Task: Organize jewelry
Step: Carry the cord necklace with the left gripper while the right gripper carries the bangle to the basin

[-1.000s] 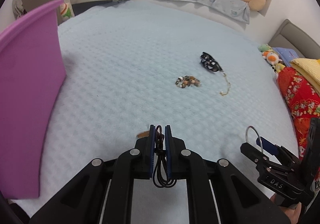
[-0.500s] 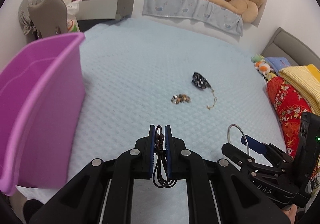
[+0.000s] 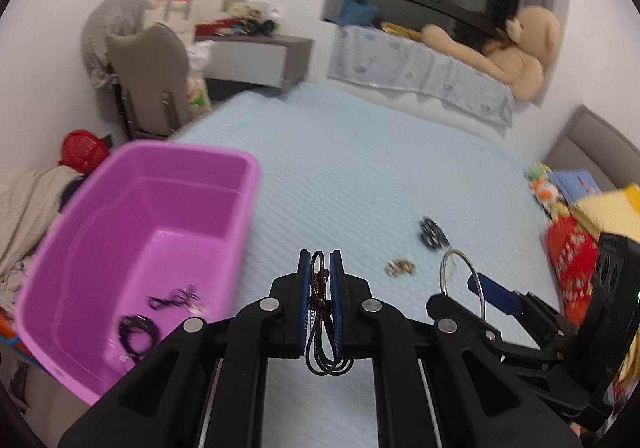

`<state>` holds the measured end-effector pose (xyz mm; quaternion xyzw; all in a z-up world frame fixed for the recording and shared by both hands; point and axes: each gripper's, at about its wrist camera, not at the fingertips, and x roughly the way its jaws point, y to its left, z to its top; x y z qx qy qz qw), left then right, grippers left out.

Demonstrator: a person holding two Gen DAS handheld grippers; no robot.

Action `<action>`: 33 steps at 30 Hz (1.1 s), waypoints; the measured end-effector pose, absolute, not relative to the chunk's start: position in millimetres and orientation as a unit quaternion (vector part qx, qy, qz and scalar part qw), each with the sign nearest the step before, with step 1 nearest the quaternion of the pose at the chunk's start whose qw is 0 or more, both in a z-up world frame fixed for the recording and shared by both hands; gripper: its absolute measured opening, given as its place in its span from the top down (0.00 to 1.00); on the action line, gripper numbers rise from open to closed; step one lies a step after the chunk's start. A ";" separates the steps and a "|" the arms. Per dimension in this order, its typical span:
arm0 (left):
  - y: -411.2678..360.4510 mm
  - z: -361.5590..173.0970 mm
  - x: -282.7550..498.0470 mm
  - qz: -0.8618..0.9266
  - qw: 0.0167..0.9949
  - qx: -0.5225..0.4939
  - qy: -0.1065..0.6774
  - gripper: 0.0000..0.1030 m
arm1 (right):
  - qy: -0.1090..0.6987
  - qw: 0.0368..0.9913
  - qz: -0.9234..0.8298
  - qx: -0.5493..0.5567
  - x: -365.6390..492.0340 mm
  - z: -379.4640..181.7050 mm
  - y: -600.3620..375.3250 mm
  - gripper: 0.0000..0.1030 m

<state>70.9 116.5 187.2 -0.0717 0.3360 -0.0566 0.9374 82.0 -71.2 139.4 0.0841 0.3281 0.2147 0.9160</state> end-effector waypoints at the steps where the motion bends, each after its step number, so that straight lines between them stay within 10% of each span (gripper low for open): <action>1: 123.9 192.9 71.6 -0.050 0.940 -0.072 0.331 0.91 | 0.325 0.915 0.223 0.082 86.1 145.2 -61.0 0.30; 10: 211.3 222.3 95.9 0.029 0.949 -0.075 0.306 0.91 | 0.315 0.897 0.304 0.060 127.3 179.7 27.7 0.30; 33: 311.4 93.1 154.7 0.135 0.859 -0.139 0.473 0.90 | 0.438 0.841 0.317 -0.030 232.5 119.3 161.5 0.30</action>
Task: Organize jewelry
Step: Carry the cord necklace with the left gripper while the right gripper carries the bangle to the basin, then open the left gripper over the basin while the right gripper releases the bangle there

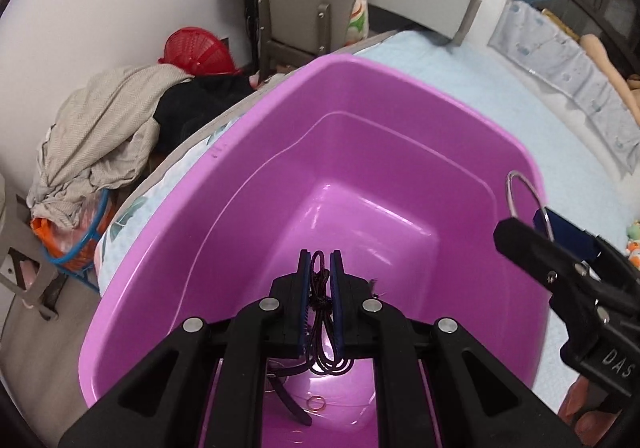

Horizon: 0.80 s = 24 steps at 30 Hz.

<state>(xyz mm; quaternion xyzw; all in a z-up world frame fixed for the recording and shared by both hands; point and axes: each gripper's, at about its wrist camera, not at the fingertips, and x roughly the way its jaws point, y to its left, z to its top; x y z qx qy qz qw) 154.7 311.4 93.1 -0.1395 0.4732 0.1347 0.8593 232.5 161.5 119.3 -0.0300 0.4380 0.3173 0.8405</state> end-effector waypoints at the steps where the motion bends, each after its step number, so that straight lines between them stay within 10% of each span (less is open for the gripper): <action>1: 312.0 91.0 155.8 0.136 0.857 -0.141 0.477 0.90 | 0.440 0.840 0.316 -0.033 233.2 117.9 162.3 0.30; 14: 311.8 83.2 163.0 0.143 0.839 -0.138 0.507 0.86 | 0.452 0.843 0.288 -0.057 246.0 102.7 166.6 0.30; 16: 310.9 84.2 162.5 0.150 0.839 -0.133 0.506 0.66 | 0.452 0.843 0.285 -0.056 245.7 103.9 165.4 0.30; 18: 312.2 89.0 159.2 0.161 0.844 -0.135 0.494 0.19 | 0.453 0.843 0.284 -0.055 245.4 105.1 164.8 0.30; 24: 314.5 98.9 149.6 0.181 0.854 -0.131 0.470 0.20 | 0.445 0.846 0.287 -0.055 240.6 110.2 161.3 0.30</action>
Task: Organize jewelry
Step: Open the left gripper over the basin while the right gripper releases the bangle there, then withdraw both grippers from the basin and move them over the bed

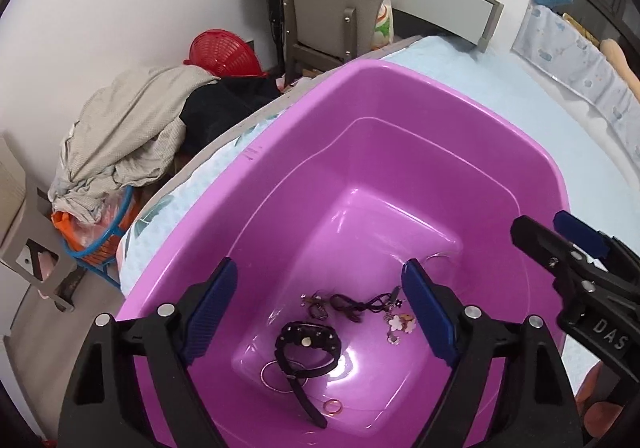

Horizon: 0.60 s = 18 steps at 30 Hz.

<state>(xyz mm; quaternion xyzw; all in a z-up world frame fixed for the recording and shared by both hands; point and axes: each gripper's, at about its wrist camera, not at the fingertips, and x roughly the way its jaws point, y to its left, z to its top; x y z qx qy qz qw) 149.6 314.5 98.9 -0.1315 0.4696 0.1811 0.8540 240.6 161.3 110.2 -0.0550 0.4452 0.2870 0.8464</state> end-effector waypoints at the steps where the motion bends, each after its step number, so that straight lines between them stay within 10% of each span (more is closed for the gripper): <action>1: 315.6 98.0 148.5 0.181 0.853 -0.134 0.471 0.20 | 0.444 0.847 0.288 -0.055 239.9 110.9 161.1 0.30; 18: 314.5 109.9 120.8 0.191 0.861 -0.136 0.451 0.20 | 0.433 0.848 0.301 -0.045 216.5 120.0 149.8 0.30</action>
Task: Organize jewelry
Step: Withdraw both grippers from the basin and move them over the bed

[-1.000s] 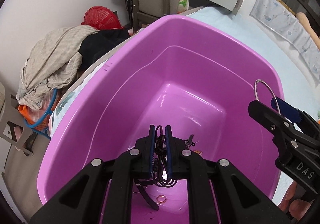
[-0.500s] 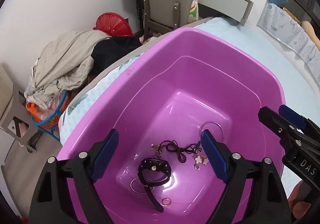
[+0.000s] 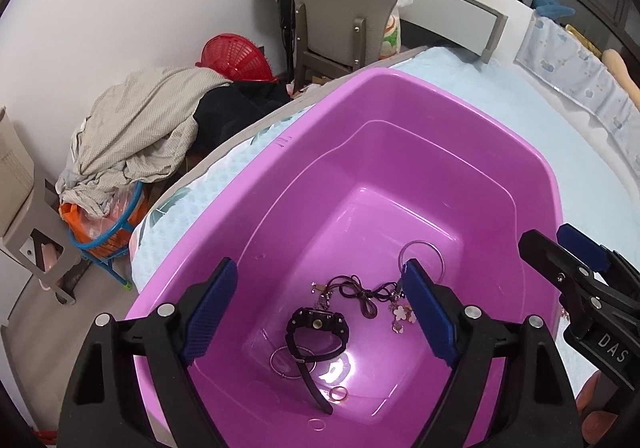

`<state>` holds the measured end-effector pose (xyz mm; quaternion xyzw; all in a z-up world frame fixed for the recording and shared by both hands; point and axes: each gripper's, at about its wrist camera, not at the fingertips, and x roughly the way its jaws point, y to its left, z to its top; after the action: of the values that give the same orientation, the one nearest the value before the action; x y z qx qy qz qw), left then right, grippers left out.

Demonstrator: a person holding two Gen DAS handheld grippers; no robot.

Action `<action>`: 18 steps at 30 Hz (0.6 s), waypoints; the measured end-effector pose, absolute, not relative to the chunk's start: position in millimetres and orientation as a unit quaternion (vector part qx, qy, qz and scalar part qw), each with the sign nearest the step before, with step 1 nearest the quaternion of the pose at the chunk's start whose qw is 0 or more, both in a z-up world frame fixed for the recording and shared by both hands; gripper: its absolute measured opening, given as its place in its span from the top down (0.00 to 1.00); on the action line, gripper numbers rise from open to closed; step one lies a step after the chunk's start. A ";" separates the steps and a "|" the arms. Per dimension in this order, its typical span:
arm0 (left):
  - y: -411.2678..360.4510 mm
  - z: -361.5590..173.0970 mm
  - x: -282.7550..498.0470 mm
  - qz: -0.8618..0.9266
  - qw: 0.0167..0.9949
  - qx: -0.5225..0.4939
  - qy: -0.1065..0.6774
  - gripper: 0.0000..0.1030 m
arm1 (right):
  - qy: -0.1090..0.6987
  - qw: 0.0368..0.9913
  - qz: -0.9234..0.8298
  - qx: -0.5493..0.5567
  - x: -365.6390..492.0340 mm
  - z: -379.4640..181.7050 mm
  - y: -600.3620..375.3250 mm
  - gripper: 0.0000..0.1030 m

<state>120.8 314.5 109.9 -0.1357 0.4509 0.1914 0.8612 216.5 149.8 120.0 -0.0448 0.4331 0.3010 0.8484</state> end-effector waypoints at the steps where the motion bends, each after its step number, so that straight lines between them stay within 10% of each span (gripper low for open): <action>1: 312.6 111.4 118.6 0.192 0.862 -0.133 0.449 0.20 | 0.432 0.849 0.301 -0.045 214.6 120.9 149.3 0.30; 18: 285.8 128.7 72.2 0.169 0.878 -0.129 0.430 0.20 | 0.395 0.869 0.296 -0.020 151.8 139.7 98.9 0.30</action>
<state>72.2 285.8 128.7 -0.1293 0.4296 0.1693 0.8775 151.8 98.9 139.7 -0.0195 0.3951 0.2963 0.8693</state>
